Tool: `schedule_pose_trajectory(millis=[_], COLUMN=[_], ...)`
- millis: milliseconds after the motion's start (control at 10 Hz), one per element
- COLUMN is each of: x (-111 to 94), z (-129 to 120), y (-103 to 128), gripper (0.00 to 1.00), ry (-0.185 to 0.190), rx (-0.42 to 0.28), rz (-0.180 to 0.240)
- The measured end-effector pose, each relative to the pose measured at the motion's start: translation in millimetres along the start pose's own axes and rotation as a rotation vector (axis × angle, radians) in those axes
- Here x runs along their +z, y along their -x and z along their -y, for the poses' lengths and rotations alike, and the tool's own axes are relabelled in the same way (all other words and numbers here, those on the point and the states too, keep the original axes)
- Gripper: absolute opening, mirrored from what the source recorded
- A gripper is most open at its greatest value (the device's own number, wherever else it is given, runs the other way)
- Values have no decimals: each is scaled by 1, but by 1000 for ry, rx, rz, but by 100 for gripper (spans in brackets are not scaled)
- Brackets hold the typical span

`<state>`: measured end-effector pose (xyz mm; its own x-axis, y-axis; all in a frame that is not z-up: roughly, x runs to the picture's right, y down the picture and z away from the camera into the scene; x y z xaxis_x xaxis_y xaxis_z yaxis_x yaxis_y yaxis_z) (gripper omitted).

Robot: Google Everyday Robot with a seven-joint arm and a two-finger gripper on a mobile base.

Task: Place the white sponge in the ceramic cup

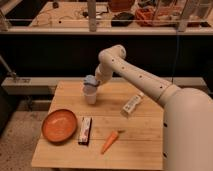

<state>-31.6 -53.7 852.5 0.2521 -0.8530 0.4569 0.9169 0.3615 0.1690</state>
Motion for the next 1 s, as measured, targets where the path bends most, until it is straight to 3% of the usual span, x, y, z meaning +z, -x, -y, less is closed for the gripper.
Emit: schedule_pose_trajectory(millis=[300, 1000], x=[-8, -41], z=[3, -2], y=[-1, -4], gripper=[0, 0], ry=[-35, -26], rx=[-12, -47], rz=[21, 45])
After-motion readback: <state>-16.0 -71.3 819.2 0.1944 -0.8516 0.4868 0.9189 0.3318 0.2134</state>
